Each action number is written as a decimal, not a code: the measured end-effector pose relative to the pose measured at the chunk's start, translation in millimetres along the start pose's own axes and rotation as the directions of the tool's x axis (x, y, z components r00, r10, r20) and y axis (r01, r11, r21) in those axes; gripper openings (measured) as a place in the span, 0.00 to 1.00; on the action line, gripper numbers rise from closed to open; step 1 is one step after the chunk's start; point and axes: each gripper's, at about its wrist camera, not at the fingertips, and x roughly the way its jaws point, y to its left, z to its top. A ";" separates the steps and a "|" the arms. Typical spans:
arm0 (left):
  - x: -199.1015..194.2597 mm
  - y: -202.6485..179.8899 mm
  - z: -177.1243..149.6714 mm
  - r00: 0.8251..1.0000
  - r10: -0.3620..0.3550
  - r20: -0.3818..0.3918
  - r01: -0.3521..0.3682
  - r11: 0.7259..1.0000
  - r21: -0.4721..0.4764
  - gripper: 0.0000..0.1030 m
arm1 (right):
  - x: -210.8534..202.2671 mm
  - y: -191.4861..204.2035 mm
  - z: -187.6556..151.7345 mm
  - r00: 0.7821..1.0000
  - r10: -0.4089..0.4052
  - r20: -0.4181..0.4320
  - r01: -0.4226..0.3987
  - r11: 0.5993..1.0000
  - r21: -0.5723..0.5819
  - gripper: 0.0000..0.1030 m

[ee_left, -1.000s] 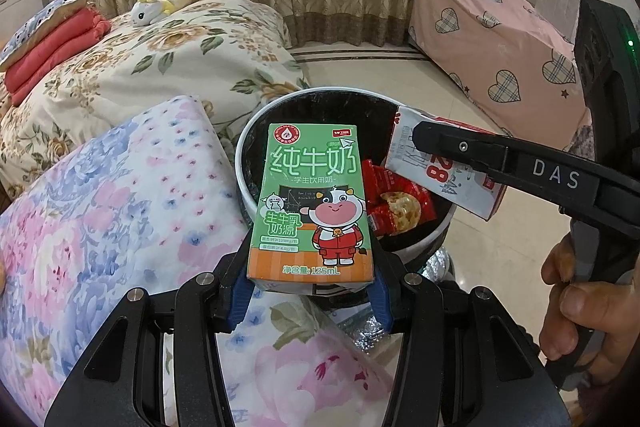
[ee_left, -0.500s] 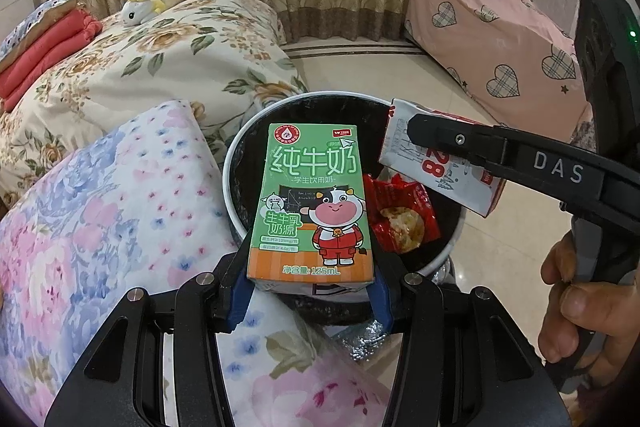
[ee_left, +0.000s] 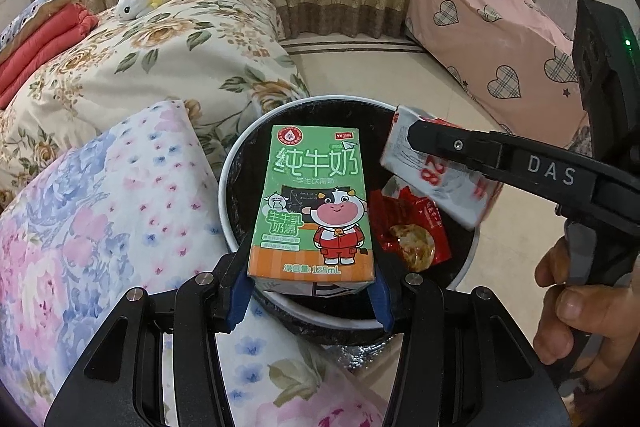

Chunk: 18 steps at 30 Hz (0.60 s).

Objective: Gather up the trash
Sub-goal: 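Open both tools to drop the cartons into the bin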

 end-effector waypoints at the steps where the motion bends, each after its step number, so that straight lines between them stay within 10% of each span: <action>1: -0.3 -0.3 0.4 1.000 0.004 0.001 -0.004 1.000 -0.001 0.60 | 0.3 -0.7 0.7 1.000 -0.002 -0.001 0.002 1.000 0.005 0.38; 4: -4.9 0.3 -0.4 1.000 0.012 0.021 -0.012 1.000 -0.008 0.73 | -2.3 -2.0 2.5 1.000 0.001 0.009 -0.001 1.000 0.015 0.44; 18: -43.6 32.8 -41.4 0.998 0.008 0.070 0.003 0.988 -0.153 0.73 | -28.4 15.4 -13.2 0.998 0.039 0.053 -0.039 0.999 0.015 0.65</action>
